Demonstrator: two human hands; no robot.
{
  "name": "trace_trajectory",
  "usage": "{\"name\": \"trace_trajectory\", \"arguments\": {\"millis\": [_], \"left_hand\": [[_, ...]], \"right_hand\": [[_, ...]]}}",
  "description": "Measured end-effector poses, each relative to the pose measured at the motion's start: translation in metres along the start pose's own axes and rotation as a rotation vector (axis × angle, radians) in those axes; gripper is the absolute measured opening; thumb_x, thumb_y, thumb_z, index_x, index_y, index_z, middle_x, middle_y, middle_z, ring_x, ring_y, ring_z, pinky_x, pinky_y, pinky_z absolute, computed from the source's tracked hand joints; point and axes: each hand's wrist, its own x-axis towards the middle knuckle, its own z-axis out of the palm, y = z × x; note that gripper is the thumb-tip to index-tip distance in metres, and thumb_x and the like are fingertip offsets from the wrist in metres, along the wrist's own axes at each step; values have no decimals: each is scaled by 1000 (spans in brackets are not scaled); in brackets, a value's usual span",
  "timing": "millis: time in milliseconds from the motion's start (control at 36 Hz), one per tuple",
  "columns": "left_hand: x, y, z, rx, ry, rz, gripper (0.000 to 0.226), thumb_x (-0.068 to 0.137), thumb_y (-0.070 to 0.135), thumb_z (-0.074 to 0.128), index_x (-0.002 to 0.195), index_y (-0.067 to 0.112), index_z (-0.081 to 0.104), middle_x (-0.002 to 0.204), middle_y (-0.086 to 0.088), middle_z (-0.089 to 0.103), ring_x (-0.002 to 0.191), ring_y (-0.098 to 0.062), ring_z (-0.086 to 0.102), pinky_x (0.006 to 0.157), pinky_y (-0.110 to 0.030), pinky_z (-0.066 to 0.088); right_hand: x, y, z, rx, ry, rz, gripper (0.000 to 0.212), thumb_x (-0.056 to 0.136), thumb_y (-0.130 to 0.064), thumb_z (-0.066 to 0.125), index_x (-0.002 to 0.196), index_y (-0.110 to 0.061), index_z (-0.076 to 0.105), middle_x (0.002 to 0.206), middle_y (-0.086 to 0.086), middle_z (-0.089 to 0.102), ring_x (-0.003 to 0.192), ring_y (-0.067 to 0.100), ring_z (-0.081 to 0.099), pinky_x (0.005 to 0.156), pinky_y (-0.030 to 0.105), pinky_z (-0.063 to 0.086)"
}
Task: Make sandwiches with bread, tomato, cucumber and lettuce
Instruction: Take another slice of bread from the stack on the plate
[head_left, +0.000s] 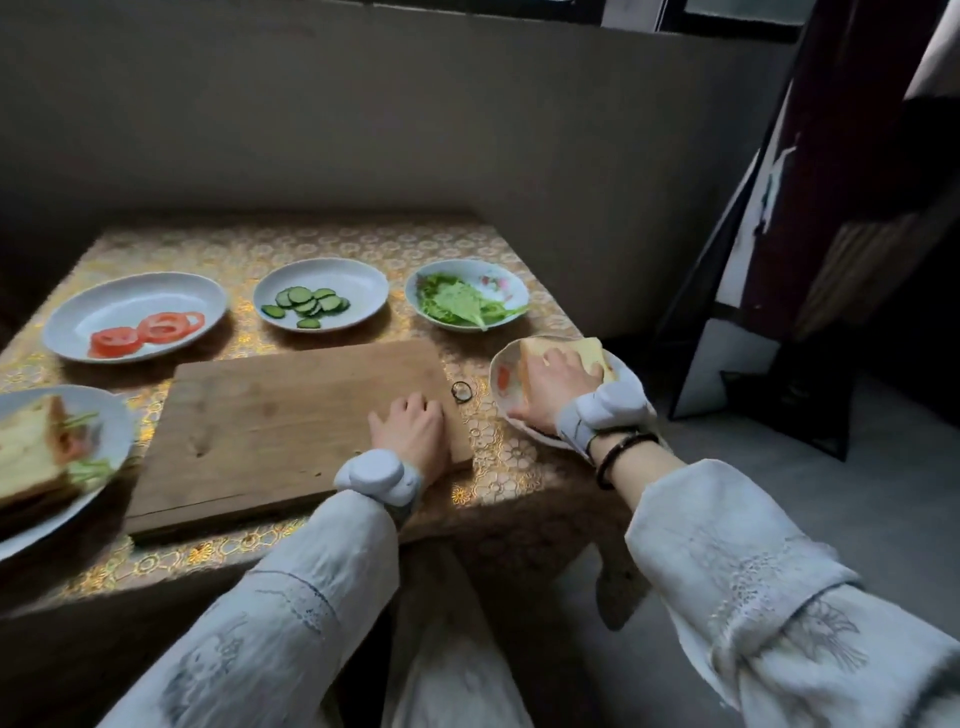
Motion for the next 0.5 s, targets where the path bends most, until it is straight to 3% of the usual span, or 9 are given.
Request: {"name": "trace_trajectory", "arguments": {"millis": [83, 222, 417, 500], "left_hand": [[3, -8, -4, 14, 2, 34, 29, 95, 20, 35, 118, 15, 52, 124, -9, 50, 119, -30, 48, 92, -46, 44], [10, -9, -19, -25, -58, 46, 34, 92, 19, 38, 117, 24, 61, 121, -6, 53, 114, -29, 52, 89, -43, 50], [13, -9, -30, -26, -129, 60, 38, 91, 17, 41, 122, 23, 61, 126, -6, 52, 115, -28, 54, 92, -36, 47], [11, -8, -31, -22, -129, 57, 38, 91, 16, 41, 123, 23, 61, 128, -5, 51, 117, -28, 53, 93, -37, 47]], "right_hand": [[0, 2, 6, 1, 8, 11, 62, 83, -47, 58, 134, -16, 41, 137, 7, 43, 129, 30, 38, 102, 48, 34], [1, 0, 0, -5, 0, 26, 43, 90, -26, 53, 129, -8, 49, 134, 12, 45, 124, 32, 44, 96, 42, 41], [-1, 8, -6, -44, 58, -21, 33, 94, -25, 48, 117, -4, 58, 123, 15, 56, 114, 32, 54, 83, 36, 45], [-3, 7, -3, -63, 127, -19, 32, 98, -24, 41, 118, -4, 55, 121, 14, 57, 113, 31, 55, 84, 38, 45]]}}
